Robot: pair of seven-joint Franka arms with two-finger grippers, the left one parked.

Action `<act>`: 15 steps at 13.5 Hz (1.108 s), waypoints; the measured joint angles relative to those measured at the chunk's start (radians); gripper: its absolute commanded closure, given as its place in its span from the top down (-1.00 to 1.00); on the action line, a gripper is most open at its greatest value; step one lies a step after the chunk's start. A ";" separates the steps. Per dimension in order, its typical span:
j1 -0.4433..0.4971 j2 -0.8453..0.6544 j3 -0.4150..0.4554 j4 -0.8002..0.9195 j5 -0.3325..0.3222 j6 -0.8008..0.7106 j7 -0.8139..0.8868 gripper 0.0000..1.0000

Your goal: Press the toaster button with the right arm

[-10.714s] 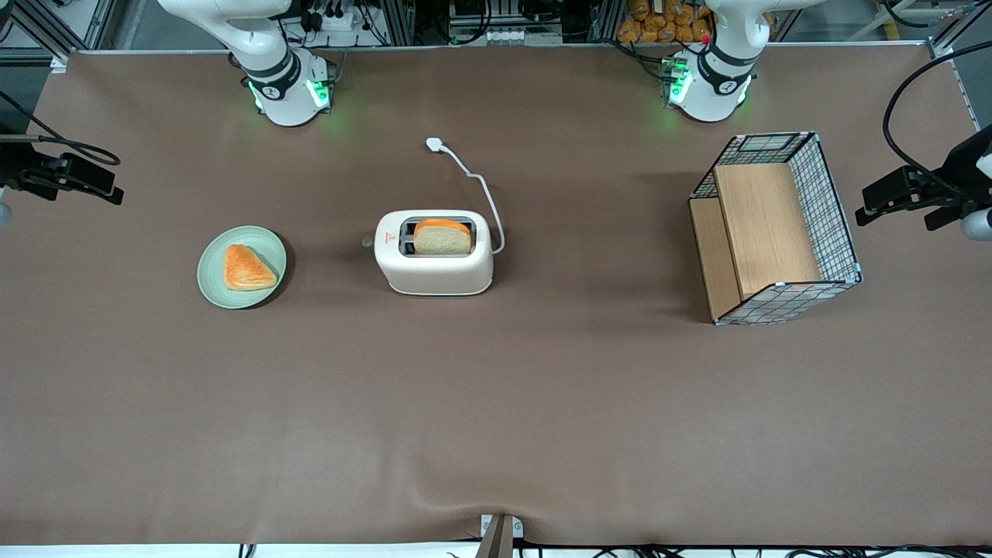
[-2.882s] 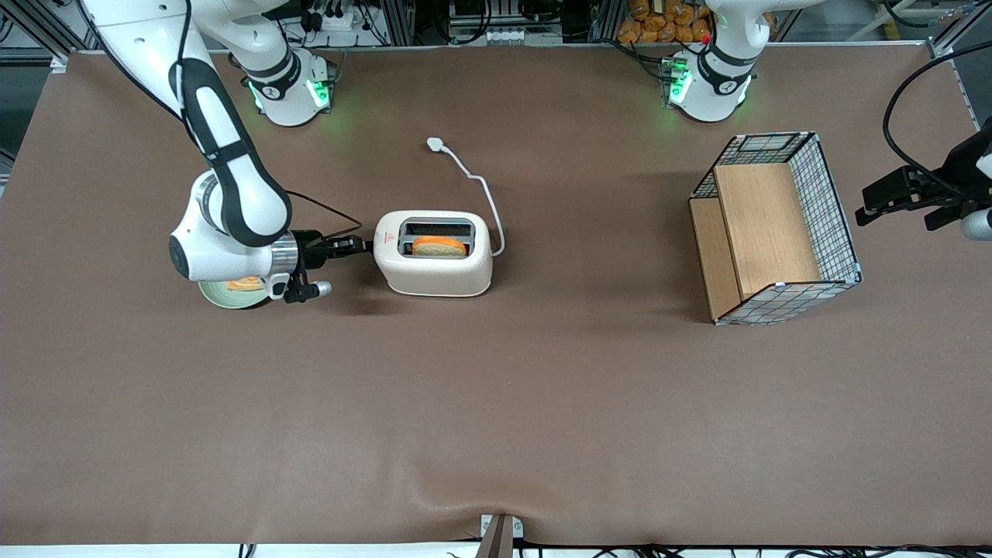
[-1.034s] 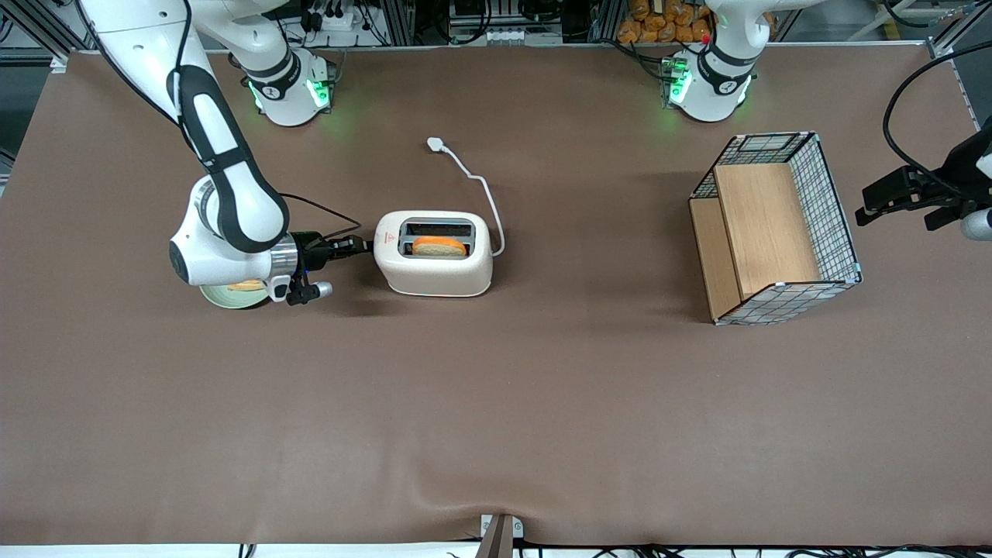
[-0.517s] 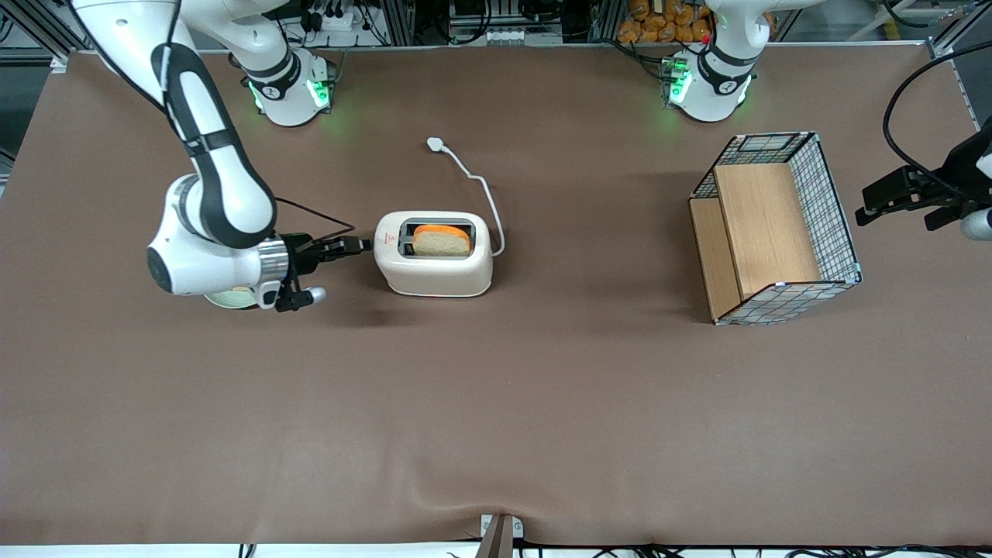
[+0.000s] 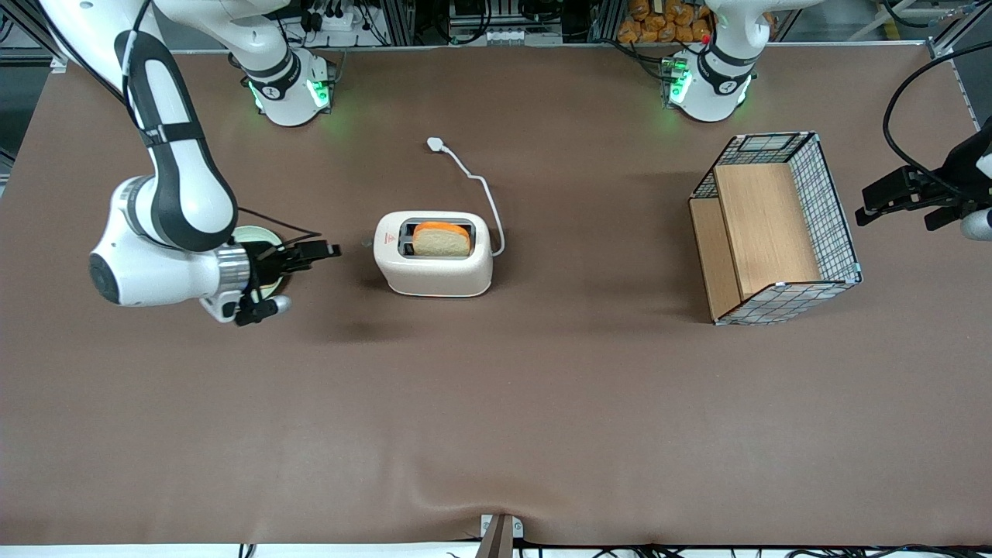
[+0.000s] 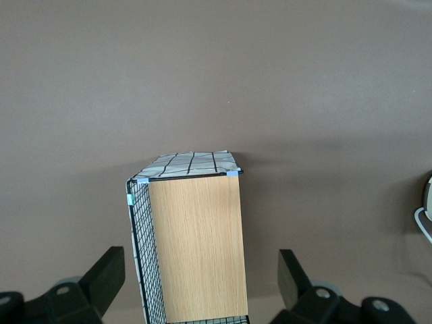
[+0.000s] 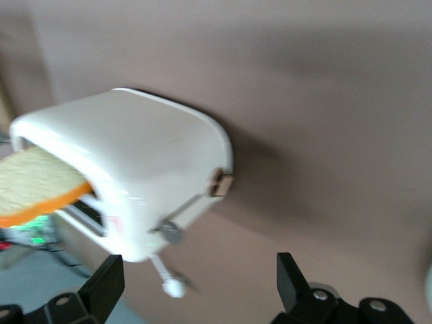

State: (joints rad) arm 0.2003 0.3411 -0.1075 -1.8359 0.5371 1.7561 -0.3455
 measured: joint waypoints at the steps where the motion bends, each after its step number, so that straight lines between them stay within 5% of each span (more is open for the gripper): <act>1: -0.006 -0.001 -0.002 0.033 -0.051 -0.001 0.000 1.00; 7: -0.011 -0.067 -0.059 0.130 -0.277 -0.002 0.002 1.00; 15: -0.018 -0.251 -0.156 0.157 -0.439 -0.093 0.141 1.00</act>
State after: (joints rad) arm 0.1825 0.0902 -0.2634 -1.6785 0.0982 1.6626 -0.2046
